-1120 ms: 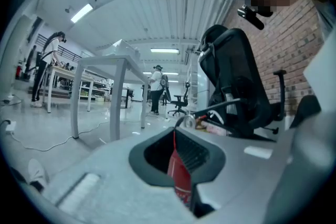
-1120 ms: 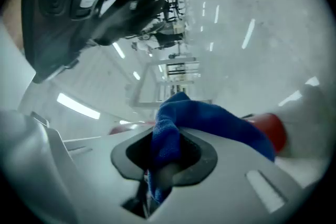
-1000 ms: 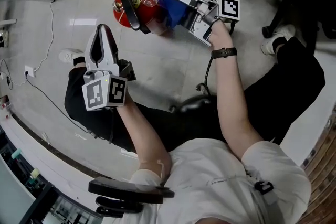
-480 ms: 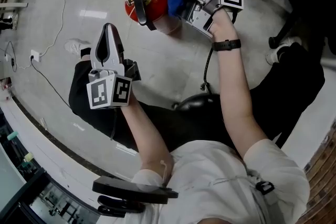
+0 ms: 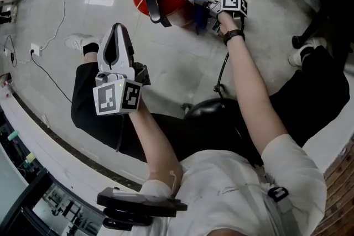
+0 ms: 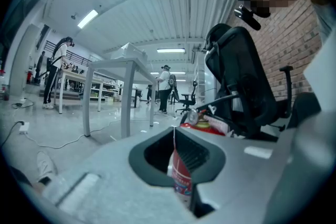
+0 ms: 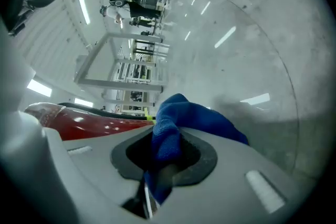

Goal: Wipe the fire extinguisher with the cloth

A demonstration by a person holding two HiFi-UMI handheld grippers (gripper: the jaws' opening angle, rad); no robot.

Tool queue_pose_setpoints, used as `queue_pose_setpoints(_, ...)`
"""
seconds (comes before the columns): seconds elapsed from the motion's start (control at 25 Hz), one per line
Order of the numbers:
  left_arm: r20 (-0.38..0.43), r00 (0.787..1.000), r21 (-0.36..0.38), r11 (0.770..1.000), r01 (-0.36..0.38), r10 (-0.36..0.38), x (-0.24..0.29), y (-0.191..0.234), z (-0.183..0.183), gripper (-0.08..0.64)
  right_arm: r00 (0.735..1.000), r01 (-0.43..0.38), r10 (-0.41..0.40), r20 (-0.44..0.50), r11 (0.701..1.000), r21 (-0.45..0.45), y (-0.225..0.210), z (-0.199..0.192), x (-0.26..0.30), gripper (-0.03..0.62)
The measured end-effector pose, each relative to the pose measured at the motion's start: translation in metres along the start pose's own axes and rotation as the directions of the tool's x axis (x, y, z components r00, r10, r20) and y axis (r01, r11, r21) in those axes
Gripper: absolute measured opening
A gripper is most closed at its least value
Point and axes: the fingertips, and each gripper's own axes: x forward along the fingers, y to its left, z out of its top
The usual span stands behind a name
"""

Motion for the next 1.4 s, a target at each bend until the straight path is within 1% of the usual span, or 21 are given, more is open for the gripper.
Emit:
queue_pose_setpoints(0.08,-0.020,1.000,-0.001,1.000,-0.004,0.004,0.000,0.003,-0.007,0.006,0.999,0.040,-0.041,0.005,0.997,0.069,-0.042,-0.016,-0.001,0.066)
queue_pose_setpoints(0.12,-0.027,1.000,-0.001,1.000,-0.005,0.005,0.000,0.004,-0.009,0.006,0.995,0.090,-0.088,-0.037,0.994,0.065,-0.063,-0.029,-0.001,0.066)
queue_pose_setpoints(0.2,-0.033,0.999,0.003,1.000,0.000,0.001,0.003,0.005,-0.012,0.006,0.962,0.195,-0.202,-0.185,0.979,-0.053,-0.096,-0.066,0.003,0.067)
queue_pose_setpoints(0.28,-0.026,1.000,0.006,1.000,0.017,-0.017,0.006,0.003,-0.010,0.006,0.934,0.206,-0.240,-0.266,0.967,-0.149,-0.105,-0.087,0.010,0.061)
queue_pose_setpoints(0.4,-0.017,0.999,0.014,0.999,0.033,-0.033,0.008,0.001,-0.005,0.006,0.922,0.221,-0.259,-0.289,0.962,-0.160,-0.105,-0.087,0.010,0.063)
queue_pose_setpoints(0.44,-0.015,0.999,0.017,0.999,0.034,-0.034,0.009,0.001,-0.003,0.006,0.924,0.228,-0.264,-0.275,0.961,-0.159,-0.102,-0.081,0.007,0.064)
queue_pose_setpoints(0.48,-0.014,0.999,0.019,0.999,0.034,-0.034,0.009,0.002,-0.001,0.006,0.939,0.221,-0.252,-0.236,0.964,-0.149,-0.095,-0.067,0.003,0.066)
queue_pose_setpoints(0.52,-0.013,0.999,0.021,0.999,0.034,-0.033,0.009,0.003,0.001,0.006,0.962,0.190,-0.210,-0.174,0.974,-0.124,-0.082,-0.047,-0.003,0.066)
queue_pose_setpoints(0.56,-0.011,0.999,0.022,0.999,0.032,-0.032,0.009,0.004,0.002,0.006,0.985,0.130,-0.139,-0.101,0.987,-0.092,-0.061,-0.021,-0.009,0.066)
queue_pose_setpoints(0.6,-0.009,1.000,0.022,0.999,0.030,-0.030,0.009,0.006,0.002,0.006,0.998,0.048,-0.050,-0.031,0.997,-0.067,-0.032,0.005,-0.016,0.066)
queue_pose_setpoints(0.64,-0.009,1.000,0.020,0.999,0.027,-0.027,0.009,0.008,0.002,0.006,0.999,-0.043,0.044,0.023,0.998,-0.055,0.004,0.030,-0.024,0.066)
queue_pose_setpoints(0.72,-0.010,1.000,0.015,0.999,0.028,-0.028,0.011,0.008,0.000,0.006,0.976,-0.199,0.203,0.079,0.978,-0.065,0.086,0.068,-0.041,0.066)
queue_pose_setpoints(0.76,-0.013,0.999,0.013,0.999,0.031,-0.031,0.012,0.007,-0.002,0.006,0.959,-0.266,0.274,0.074,0.958,-0.103,0.126,0.082,-0.049,0.066)
queue_pose_setpoints(0.8,-0.016,0.999,0.012,0.999,0.034,-0.034,0.013,0.006,-0.003,0.006,0.937,-0.337,0.348,0.043,0.928,-0.161,0.166,0.091,-0.056,0.066)
queue_pose_setpoints(0.88,-0.020,0.999,0.010,0.999,0.039,-0.039,0.015,0.003,-0.004,0.006,0.882,-0.466,0.467,-0.060,0.847,-0.255,0.232,0.097,-0.063,0.066)
queue_pose_setpoints(0.92,-0.022,0.999,0.010,0.999,0.042,-0.041,0.016,0.002,-0.005,0.006,0.864,-0.502,0.493,-0.106,0.820,-0.276,0.249,0.095,-0.062,0.066)
queue_pose_setpoints(0.96,-0.024,0.999,0.011,0.999,0.043,-0.043,0.017,0.001,-0.005,0.006,0.856,-0.516,0.497,-0.143,0.808,-0.285,0.255,0.091,-0.058,0.066)
queue_pose_setpoints(1.04,-0.029,0.999,0.014,0.999,0.044,-0.044,0.018,0.001,-0.005,0.006,0.865,-0.501,0.461,-0.198,0.818,-0.282,0.247,0.081,-0.046,0.066)
queue_pose_setpoints(1.16,-0.037,0.998,0.017,0.999,0.042,-0.041,0.017,0.002,-0.008,0.006,0.897,-0.421,0.356,-0.263,0.869,-0.261,0.211,0.063,-0.021,0.066)
queue_pose_setpoints(1.24,-0.042,0.998,0.015,0.999,0.043,-0.042,0.017,0.003,-0.010,0.006,0.910,-0.358,0.277,-0.307,0.900,-0.249,0.185,0.050,-0.004,0.066)
queue_pose_setpoints(1.4,-0.062,0.998,0.013,0.999,0.032,-0.031,0.017,0.008,-0.018,0.006,0.906,-0.245,0.133,-0.401,0.939,-0.243,0.141,0.026,0.029,0.066)
